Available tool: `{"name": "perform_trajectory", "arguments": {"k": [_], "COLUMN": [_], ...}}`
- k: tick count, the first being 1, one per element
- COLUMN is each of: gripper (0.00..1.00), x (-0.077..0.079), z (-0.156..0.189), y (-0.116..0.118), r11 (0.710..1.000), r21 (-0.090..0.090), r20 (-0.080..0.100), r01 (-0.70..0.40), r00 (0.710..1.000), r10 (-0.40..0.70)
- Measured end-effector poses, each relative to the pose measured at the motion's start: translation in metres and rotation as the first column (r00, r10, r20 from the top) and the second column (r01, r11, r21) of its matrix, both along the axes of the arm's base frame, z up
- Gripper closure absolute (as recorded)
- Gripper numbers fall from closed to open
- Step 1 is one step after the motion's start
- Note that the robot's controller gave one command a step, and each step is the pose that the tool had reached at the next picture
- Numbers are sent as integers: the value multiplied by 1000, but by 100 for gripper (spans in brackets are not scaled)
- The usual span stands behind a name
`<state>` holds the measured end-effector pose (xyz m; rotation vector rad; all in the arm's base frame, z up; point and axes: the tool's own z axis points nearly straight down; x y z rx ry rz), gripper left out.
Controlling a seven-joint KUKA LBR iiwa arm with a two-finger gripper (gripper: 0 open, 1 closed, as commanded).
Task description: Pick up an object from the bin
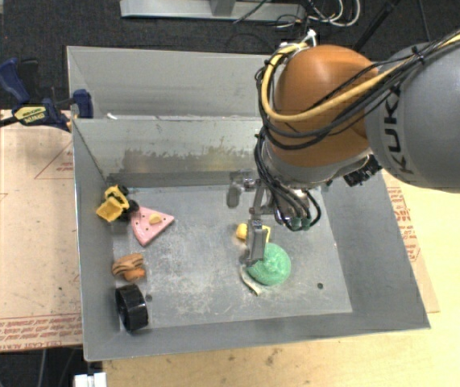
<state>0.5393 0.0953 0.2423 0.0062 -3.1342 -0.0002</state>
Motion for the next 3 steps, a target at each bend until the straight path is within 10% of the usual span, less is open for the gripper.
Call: {"name": "perform_trajectory", "arguments": {"k": [1,2,3], "gripper": [0,0,0], "x": [1,0,-53], "z": [5,-60,-83], "y": [-1,-46,-125], "r11": [1000,1000,1000], "r21": [1,1,-1], "r20": [9,13,2], "r01": [4,-24,7], "r00": [1000,1000,1000], "r10": [-4,24,-7]}}
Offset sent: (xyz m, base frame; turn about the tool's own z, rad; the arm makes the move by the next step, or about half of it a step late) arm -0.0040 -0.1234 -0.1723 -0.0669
